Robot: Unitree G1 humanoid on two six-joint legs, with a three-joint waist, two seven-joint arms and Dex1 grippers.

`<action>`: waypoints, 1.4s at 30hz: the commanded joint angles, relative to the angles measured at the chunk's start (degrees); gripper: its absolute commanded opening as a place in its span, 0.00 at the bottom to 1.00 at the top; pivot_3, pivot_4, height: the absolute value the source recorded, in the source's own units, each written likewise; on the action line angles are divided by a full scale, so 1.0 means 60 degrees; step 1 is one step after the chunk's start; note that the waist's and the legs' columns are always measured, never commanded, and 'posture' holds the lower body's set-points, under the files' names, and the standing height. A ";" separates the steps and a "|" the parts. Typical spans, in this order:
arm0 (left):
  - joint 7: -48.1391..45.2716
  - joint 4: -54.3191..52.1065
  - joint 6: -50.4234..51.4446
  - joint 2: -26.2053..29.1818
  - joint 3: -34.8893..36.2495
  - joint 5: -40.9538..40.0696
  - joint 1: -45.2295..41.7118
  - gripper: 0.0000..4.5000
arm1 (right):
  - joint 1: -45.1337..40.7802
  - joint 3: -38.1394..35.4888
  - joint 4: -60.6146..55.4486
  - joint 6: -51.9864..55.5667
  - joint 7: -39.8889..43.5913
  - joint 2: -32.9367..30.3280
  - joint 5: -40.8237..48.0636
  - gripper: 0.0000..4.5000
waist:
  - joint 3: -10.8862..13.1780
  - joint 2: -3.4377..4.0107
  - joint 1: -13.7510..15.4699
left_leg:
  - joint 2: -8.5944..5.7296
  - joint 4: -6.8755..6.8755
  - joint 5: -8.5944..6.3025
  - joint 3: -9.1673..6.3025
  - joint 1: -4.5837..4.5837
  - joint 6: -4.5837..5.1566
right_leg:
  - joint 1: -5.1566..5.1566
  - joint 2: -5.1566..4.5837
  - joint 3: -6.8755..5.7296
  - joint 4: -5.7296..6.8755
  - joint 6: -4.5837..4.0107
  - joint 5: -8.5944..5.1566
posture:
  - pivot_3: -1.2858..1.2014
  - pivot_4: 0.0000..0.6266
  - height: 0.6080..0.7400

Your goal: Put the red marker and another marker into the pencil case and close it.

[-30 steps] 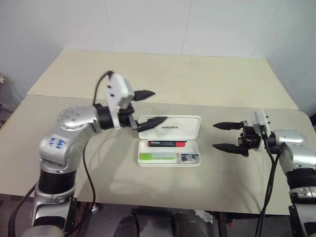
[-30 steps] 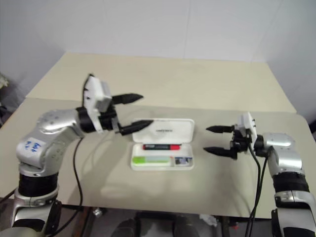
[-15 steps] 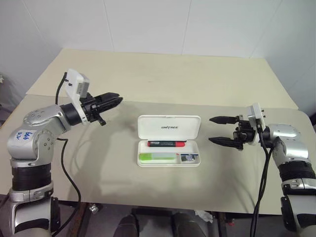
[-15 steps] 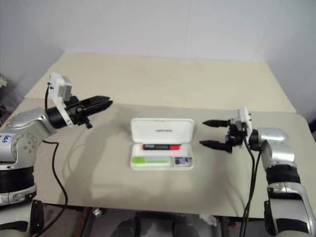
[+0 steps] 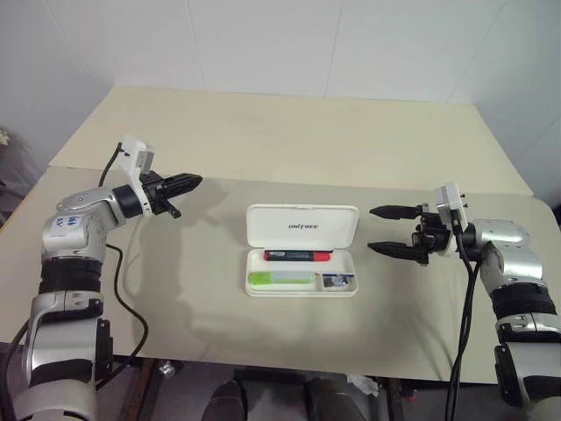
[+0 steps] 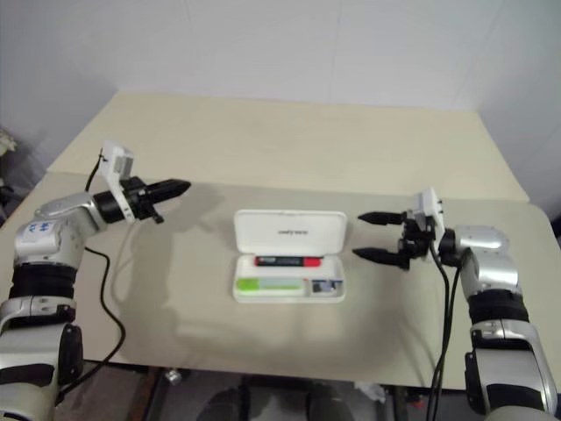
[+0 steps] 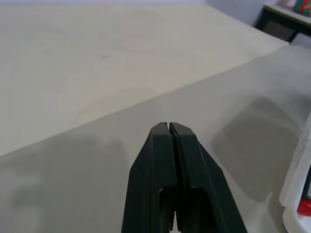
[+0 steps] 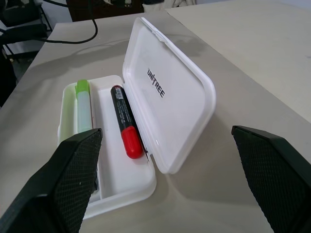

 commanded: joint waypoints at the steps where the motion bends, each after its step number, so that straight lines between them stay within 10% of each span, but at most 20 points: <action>1: -0.1078 0.0991 -0.0786 -0.0157 -0.0173 0.0187 -0.0756 0.01 | 0.0027 -0.0188 -0.0325 0.0093 0.0698 -0.0427 0.0475 1.00 | 0.0000 0.0001 0.0003 | 0.0000 -0.0001 0.0000 0.0002 -0.0004 0.0000 | -0.0005 0.0001 0.0000 0.0002 0.0000 0.0000 | 0.52 0.24 1.00; 17: -0.5603 0.0928 0.0798 -0.0896 -0.1760 0.0335 -0.1191 0.01 | 0.0105 -0.0332 0.0010 -0.0163 0.0697 -0.0934 0.0336 1.00 | 0.0005 0.0010 -0.0040 | 0.0003 -0.0002 0.0002 0.0010 -0.0008 -0.0003 | -0.0017 0.0011 0.0006 0.0017 0.0001 -0.0003 | 0.52 0.24 1.00; 42: -0.5158 -0.3018 0.2407 -0.1087 -0.2830 -0.0395 0.0773 0.01 | 0.0259 -0.0413 -0.0205 -0.0092 0.0526 -0.0776 0.0348 1.00 | 0.0006 0.0013 -0.0005 | 0.0002 0.0037 -0.0001 -0.0006 -0.0003 0.0002 | 0.0005 0.0006 0.0002 0.0030 0.0003 -0.0004 | 0.52 0.24 1.00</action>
